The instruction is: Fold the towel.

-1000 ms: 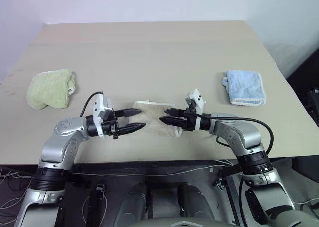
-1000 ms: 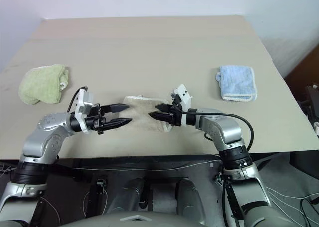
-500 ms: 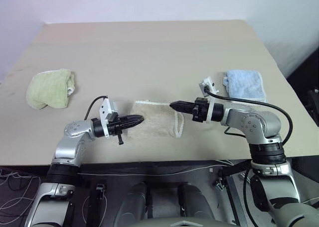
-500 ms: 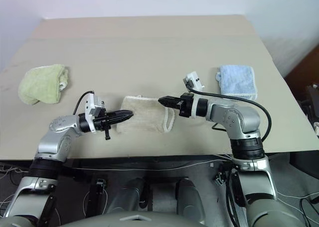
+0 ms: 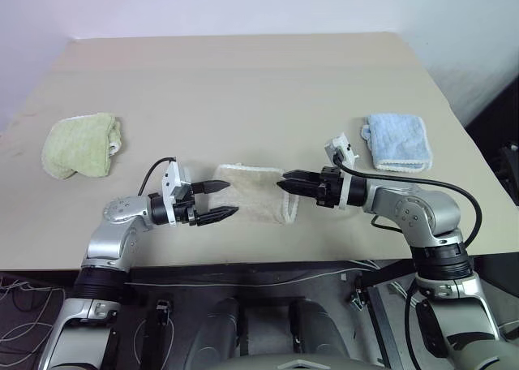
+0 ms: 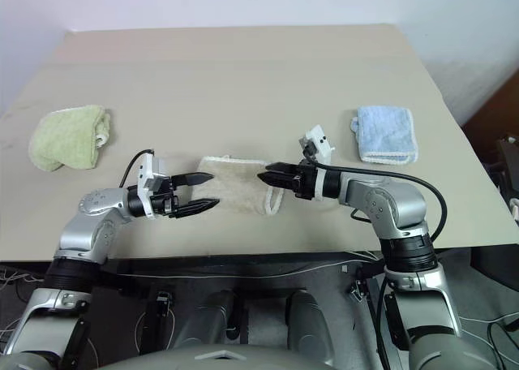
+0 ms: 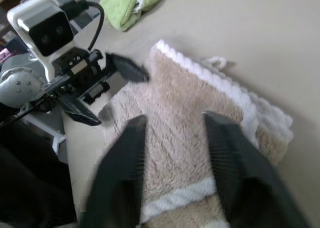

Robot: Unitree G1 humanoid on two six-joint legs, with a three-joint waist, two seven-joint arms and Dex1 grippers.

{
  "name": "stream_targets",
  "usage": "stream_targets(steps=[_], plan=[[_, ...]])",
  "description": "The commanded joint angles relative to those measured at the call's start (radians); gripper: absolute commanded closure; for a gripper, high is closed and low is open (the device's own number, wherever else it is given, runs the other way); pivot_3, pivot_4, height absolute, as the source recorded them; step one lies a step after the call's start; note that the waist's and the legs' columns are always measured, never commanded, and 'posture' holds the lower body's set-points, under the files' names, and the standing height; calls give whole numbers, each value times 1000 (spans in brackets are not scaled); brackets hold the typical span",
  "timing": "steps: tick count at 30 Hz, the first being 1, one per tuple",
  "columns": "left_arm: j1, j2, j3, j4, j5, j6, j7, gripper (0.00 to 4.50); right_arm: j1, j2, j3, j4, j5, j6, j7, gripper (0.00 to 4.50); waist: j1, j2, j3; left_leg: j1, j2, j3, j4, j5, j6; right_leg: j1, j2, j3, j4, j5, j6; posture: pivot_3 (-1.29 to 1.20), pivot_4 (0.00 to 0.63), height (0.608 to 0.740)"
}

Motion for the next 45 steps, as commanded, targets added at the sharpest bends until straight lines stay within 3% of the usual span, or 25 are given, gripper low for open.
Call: stream_targets(steps=[1, 2, 10, 15, 30, 33, 42, 45], plan=[[13, -10, 58, -22, 27, -111, 71, 0, -49, -30, -50, 54, 82, 176, -1, 1229, 0, 0, 0, 0, 0, 0, 0, 0, 0, 0, 0, 0, 0, 0, 0, 0, 150, 740], [21, -14, 70, -29, 25, -129, 83, 0, -58, -34, -62, 75, 102, 220, -1, 913, 1, 0, 0, 0, 0, 0, 0, 0, 0, 0, 0, 0, 0, 0, 0, 0, 150, 740], [99, 27, 95, -115, -5, -111, 89, 0, -79, -33, -138, 168, 130, 352, -53, 913, 1, 0, 0, 0, 0, 0, 0, 0, 0, 0, 0, 0, 0, 0, 0, 0, 150, 740], [121, 25, 86, -125, 2, -121, 103, 0, -66, -23, -86, 202, 80, 343, -75, 913, 1, 0, 0, 0, 0, 0, -1, 0, 0, 0, -1, 0, -1, 0, 0, 0, 150, 740], [133, 11, 69, -75, 27, -195, 102, 0, -119, 184, -74, 244, 73, 366, -159, 913, -7, 0, 0, 0, 1, 0, -1, 0, 0, -1, 1, 0, 1, 0, 0, 0, 150, 740], [134, 10, 67, -59, 43, -217, 115, 0, -127, 175, -83, 280, 57, 359, -170, 1524, -6, 0, 0, 0, 1, 0, -1, 0, 0, -1, 1, 0, 1, 0, 0, 0, 150, 740], [140, -6, 48, -49, 55, -233, 117, 0, -111, 131, -130, 220, 103, 387, -148, 4478, -2, 1, 0, 0, 0, 0, 0, 0, 0, -1, 0, 0, 1, 0, 0, 0, 150, 740], [129, -1, 49, -32, 55, -236, 108, 0, -101, 116, -152, 143, 137, 404, -148, 4478, 0, 1, 0, 0, 0, 0, 0, 0, 0, -1, 0, 0, 1, 0, 0, 0, 150, 740]])
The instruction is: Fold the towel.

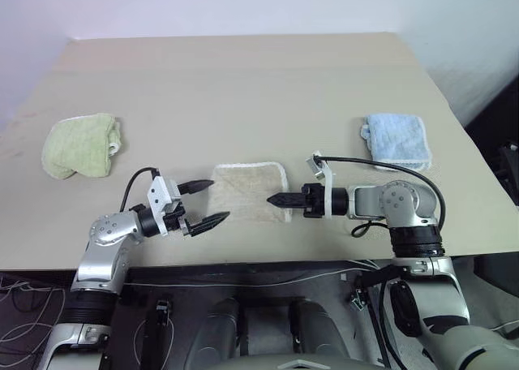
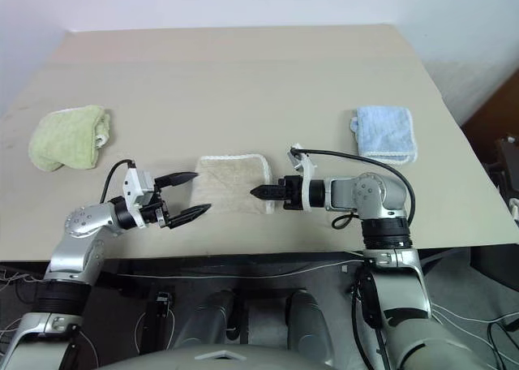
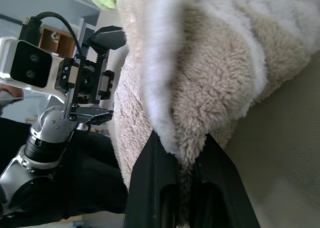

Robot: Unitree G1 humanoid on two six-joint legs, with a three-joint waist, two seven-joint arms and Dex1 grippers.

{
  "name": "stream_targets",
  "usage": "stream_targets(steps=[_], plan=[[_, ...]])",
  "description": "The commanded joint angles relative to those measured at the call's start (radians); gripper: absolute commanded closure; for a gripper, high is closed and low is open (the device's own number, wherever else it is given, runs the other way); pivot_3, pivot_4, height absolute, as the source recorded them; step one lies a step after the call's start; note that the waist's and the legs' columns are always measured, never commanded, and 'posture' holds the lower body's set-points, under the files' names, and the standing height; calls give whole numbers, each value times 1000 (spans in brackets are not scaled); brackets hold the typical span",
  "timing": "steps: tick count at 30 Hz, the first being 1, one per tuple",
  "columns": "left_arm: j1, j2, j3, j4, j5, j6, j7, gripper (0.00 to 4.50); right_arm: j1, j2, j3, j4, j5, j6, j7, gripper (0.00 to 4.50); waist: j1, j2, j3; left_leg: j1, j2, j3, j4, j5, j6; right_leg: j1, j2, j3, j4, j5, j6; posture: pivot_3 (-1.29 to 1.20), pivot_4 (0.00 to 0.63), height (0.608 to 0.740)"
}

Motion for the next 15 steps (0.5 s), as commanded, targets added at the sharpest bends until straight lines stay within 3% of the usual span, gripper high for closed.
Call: stream_targets(steps=[1, 9, 15], plan=[[-17, 9, 5, 10, 4, -24, -10, 0, 9, -25, -55, -134, 58, 9, 5, 4478, 0, 0, 0, 0, 0, 0, 0, 0, 0, 0, 0, 0, 0, 0, 0, 0, 150, 740], [-64, 4, -7, 45, 11, -15, -17, 0, -1, -17, -268, -284, 180, 11, -90, 4478, 0, 0, 0, -1, 0, 0, 0, 0, 0, 0, 0, 0, 0, 0, 0, 0, 150, 740], [-97, 5, -23, 67, 17, -13, -31, 0, -3, 46, -397, -384, 134, -300, -250, 4478, -2, 0, 0, -1, 0, 0, -1, 0, 0, -1, 0, 0, 0, 0, 0, 0, 150, 740]])
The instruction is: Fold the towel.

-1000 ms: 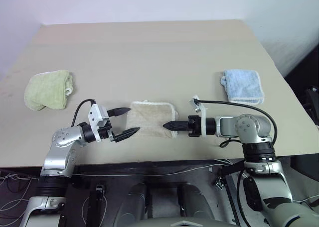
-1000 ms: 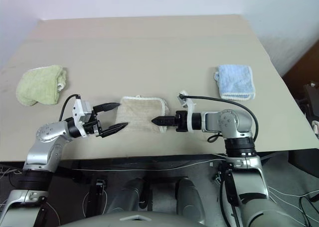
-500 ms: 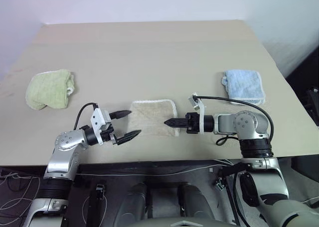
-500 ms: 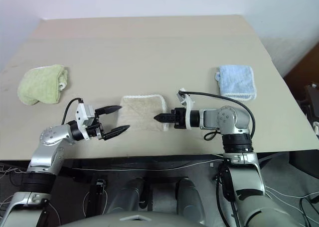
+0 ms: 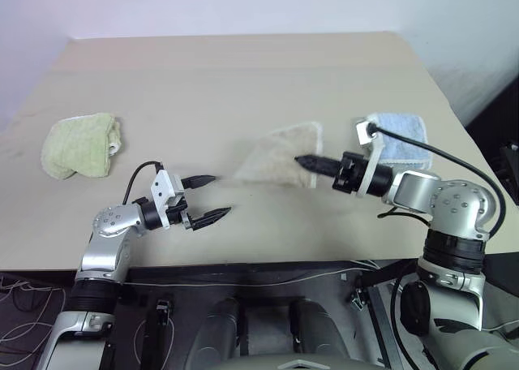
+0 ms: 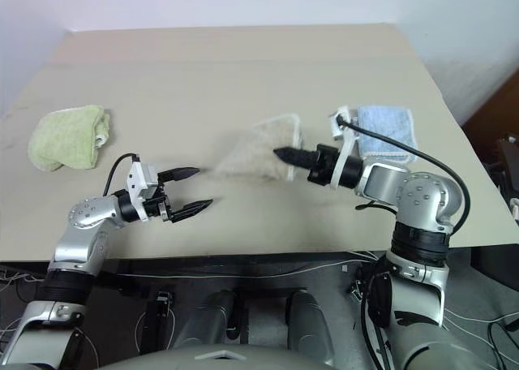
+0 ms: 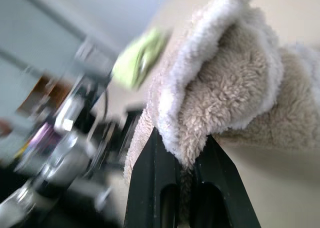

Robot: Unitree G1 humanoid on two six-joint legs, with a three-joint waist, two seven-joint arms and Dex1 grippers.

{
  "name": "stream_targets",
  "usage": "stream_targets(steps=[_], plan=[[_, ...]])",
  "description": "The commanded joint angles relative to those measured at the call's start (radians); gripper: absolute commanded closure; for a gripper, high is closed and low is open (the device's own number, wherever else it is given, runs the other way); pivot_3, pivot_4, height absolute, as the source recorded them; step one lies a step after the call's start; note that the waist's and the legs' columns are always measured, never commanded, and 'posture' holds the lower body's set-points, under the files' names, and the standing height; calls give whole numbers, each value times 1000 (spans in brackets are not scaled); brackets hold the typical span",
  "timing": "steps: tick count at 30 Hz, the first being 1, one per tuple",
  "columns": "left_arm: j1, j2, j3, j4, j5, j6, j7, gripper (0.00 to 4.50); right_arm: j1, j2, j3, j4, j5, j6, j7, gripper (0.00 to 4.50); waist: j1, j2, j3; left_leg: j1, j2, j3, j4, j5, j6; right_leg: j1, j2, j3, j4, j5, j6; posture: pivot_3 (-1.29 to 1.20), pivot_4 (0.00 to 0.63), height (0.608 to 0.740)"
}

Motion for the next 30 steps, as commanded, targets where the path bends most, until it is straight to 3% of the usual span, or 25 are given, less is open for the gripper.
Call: stream_targets(steps=[1, 7, 8, 17, 30], plan=[[-19, 6, -3, 1, 2, -6, -12, 0, -39, 41, -98, -53, -13, -204, -104, 4478, 0, 0, 0, 0, 0, 0, 0, 0, 0, 0, 0, 0, 0, 0, 0, 0, 150, 740], [-65, 2, -14, 8, 6, 19, -13, 0, -114, 105, -192, -4, -8, -423, -318, 4478, 0, 0, 0, 0, 0, 0, 1, 0, 0, 0, 0, 0, 1, 0, 1, 0, 150, 740], [-71, 0, -17, 9, 7, 22, -12, 0, -111, 94, -169, 8, -65, -464, -342, 4478, 0, 0, 0, 0, 0, 0, 1, 0, 0, 0, 1, 0, 1, 0, 1, 0, 150, 740], [-86, -9, -37, -17, 17, 48, 6, 0, -61, 114, -92, 63, -246, -674, -458, 4478, -3, 1, 0, 0, 0, 1, 1, 0, 0, -1, 3, 1, 3, 0, 1, 0, 150, 740], [-72, -11, -44, -37, 23, 56, 12, 0, -58, 122, -171, 237, -298, -850, -632, 4478, -3, 1, 1, 1, 0, 1, 2, 1, 0, -1, 3, 1, 5, 0, 1, 0, 150, 740]])
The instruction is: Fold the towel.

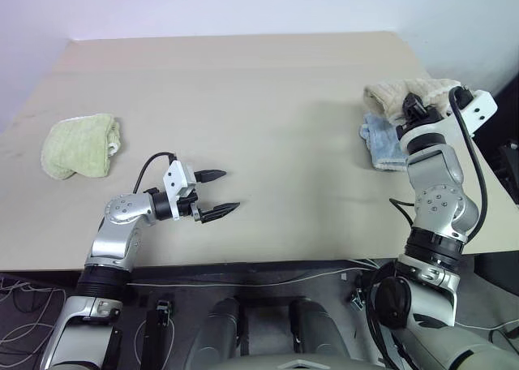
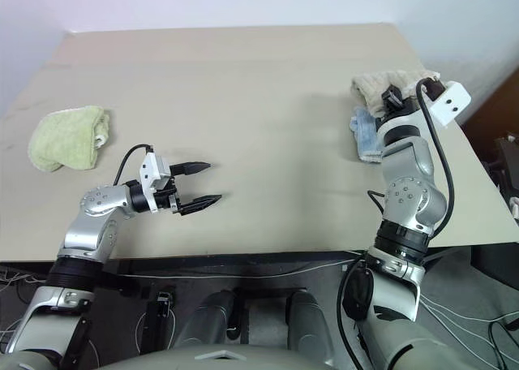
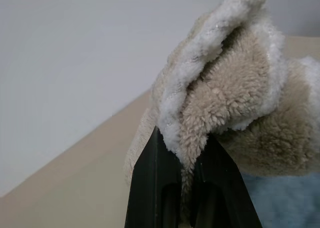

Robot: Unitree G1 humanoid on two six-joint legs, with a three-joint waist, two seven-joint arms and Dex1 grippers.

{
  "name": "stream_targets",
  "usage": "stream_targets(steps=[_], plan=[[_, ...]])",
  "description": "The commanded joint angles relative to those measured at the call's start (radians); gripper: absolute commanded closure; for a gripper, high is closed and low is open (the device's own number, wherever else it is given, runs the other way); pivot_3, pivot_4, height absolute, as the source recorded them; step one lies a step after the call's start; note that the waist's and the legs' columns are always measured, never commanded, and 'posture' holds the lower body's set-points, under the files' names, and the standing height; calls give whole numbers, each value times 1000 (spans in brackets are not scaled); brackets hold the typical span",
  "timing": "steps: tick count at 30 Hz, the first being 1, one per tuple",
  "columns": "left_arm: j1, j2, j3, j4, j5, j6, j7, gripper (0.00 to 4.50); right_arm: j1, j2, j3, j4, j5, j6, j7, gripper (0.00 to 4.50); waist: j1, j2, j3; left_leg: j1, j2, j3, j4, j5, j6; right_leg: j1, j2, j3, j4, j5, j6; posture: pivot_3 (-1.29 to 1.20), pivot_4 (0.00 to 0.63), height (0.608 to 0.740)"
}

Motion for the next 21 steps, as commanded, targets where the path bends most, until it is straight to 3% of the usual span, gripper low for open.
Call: stream_targets(steps=[1, 21], plan=[[-1, 0, -3, -46, 0, -3, 3, 0, -21, -8, -30, 28, -9, -67, -43, 4478, 0, 0, 0, 0, 0, 0, 0, 0, 0, 0, 0, 0, 0, 0, 0, 0, 150, 740], [15, -4, -13, 22, 37, -65, -26, 0, 97, 120, 35, -73, 23, -33, -140, 4478, -2, 2, 0, 2, 0, 0, 1, 0, 0, -1, 1, 1, 5, 0, 0, 0, 150, 740]])
